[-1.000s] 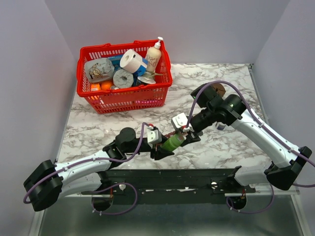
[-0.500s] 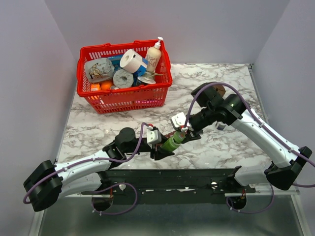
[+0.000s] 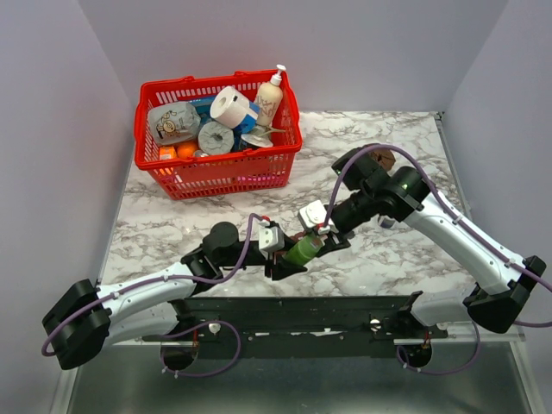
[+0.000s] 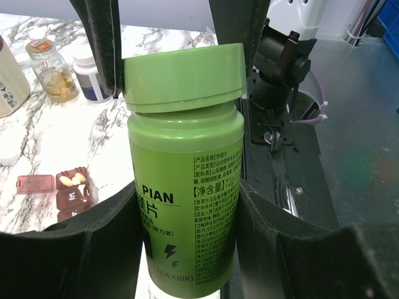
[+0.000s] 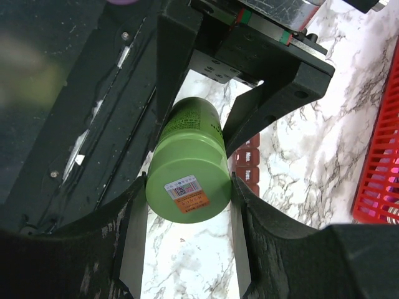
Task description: Sort the pills into containers
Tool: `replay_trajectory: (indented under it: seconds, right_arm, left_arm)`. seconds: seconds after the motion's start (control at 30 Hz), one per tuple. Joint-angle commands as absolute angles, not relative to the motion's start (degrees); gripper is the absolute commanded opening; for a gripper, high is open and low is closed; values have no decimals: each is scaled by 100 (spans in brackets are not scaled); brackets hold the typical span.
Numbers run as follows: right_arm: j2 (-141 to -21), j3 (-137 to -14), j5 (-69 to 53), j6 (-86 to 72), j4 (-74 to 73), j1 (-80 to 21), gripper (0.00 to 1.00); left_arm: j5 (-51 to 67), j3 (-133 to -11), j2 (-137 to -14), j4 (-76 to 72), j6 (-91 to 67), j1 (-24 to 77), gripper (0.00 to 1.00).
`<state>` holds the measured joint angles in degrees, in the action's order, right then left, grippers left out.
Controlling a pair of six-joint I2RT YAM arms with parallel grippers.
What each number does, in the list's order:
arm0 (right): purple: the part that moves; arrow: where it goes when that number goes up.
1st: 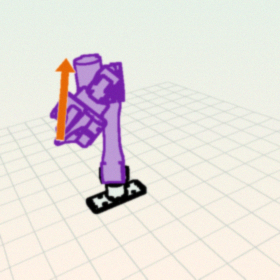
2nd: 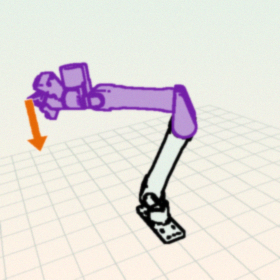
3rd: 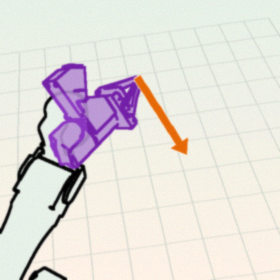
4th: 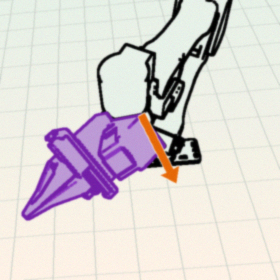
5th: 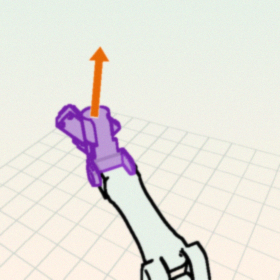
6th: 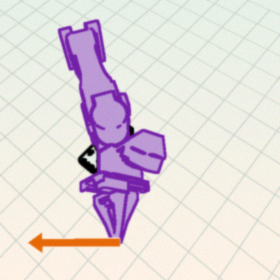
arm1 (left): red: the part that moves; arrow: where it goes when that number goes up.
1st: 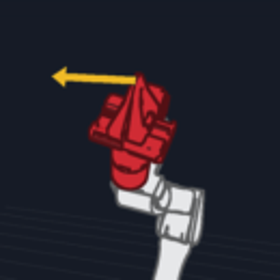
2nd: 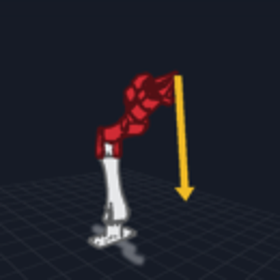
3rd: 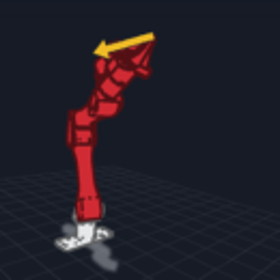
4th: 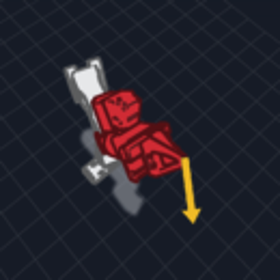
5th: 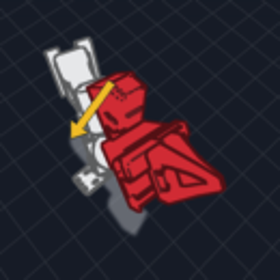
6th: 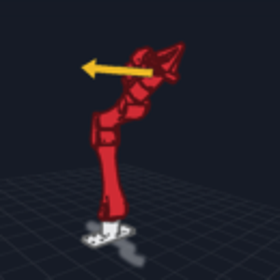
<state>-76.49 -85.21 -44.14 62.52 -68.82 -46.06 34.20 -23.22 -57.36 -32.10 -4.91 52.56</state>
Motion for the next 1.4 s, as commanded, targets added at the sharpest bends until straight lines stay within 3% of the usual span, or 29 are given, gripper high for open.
replay_trajectory:
  seconds: [0.0,0.17,0.4,0.67,1.07,1.13,1.17,1.2,1.23,1.3,1.37]
  right_arm:
    - [-7664,-8297,-4369,6127,-6742,-4790,25]
    - [-7681,-8183,-3964,6143,-6521,-4808,26]
    - [-7778,-8262,-4430,5813,-6514,-4808,27]
    - [-8094,-8253,-4790,4194,-6170,-4816,26]
    - [-8516,-7770,-3595,344,-4624,-4422,22]
    - [-8595,-7874,-3778,202,-4588,-4351,27]
    - [-8613,-7953,-3910,220,-4588,-4281,32]
    - [-8613,-8006,-4024,298,-4597,-4263,49]
    - [-8605,-8068,-4086,377,-4605,-4254,56]
    - [-8570,-8305,-4271,500,-4632,-4210,68]
    - [-8525,-8602,-4594,711,-4728,-4096,72]
  left_arm:
    - [3454,-2461,-5643,-3787,-703,5177,0]
    - [3647,-2487,-5590,-3981,-888,5115,0]
    - [3868,-2461,-5204,-4587,-1133,4975,0]
    - [2245,-2680,-4773,-3630,-29,4975,0]
    - [396,-3050,-5335,-3533,536,4975,0]
    - [378,-2980,-5344,-3621,501,4975,0]
    - [413,-2953,-5344,-3621,475,4975,0]
    - [448,-2901,-5318,-3621,475,4975,0]
    - [500,-2874,-5309,-3560,457,4966,0]
    - [790,-2795,-5282,-3498,466,4966,0]
    - [1114,-2760,-5265,-3384,466,4966,0]
